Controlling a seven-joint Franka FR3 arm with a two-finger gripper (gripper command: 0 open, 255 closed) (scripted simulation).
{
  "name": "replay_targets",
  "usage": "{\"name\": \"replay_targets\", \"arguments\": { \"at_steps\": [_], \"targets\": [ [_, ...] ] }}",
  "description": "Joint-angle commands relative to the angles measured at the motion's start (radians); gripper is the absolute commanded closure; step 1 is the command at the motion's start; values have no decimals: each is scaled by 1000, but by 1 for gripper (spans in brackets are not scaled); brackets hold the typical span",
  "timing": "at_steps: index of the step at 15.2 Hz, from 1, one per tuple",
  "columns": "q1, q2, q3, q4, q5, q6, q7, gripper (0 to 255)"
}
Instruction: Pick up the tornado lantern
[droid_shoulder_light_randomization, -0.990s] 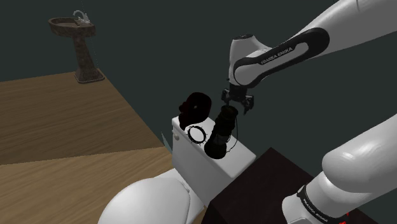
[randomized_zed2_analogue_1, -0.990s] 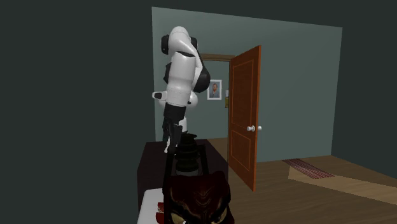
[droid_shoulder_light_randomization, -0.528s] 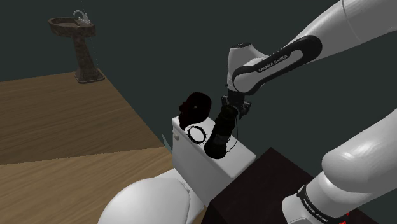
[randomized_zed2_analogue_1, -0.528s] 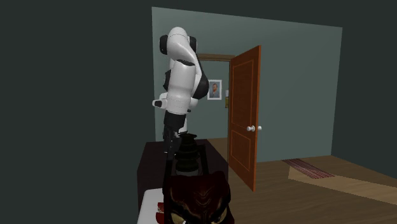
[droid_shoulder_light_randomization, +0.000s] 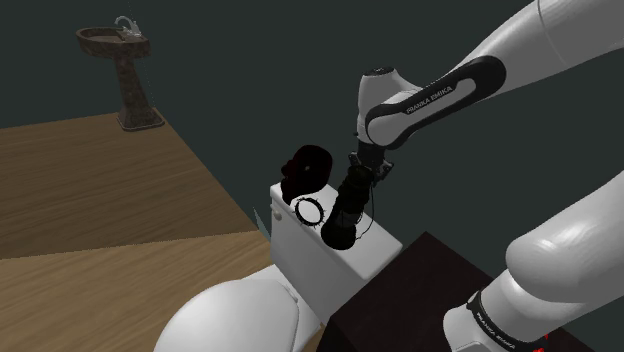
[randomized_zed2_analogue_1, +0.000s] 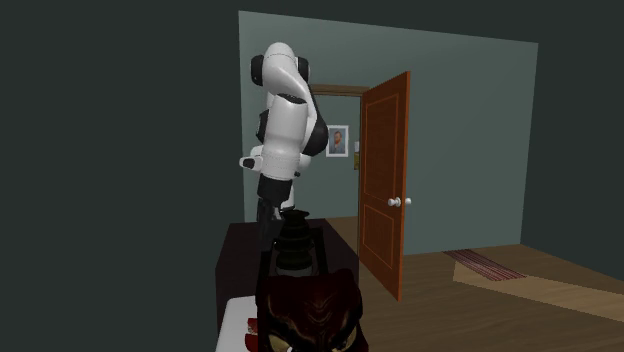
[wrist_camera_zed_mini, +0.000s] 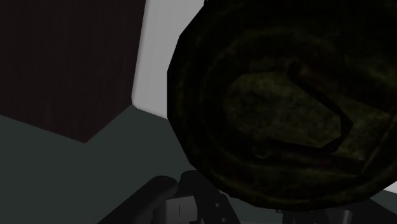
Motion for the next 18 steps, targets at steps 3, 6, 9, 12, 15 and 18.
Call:
{"name": "replay_targets", "arguments": {
  "at_steps": [3, 6, 9, 12, 15, 18],
  "targets": [
    [2, -20, 0, 8, 16, -25, -16, 255],
    [4, -51, -2, 21, 38, -64, -38, 255],
    [7, -79, -4, 36, 57, -104, -57, 255],
    [10, -106, -6, 53, 73, -144, -75, 255],
    [12, -130, -9, 72, 87, -185, -91, 255],
    [13, -139, -11, 80, 91, -200, -97, 255]
  ]
}}
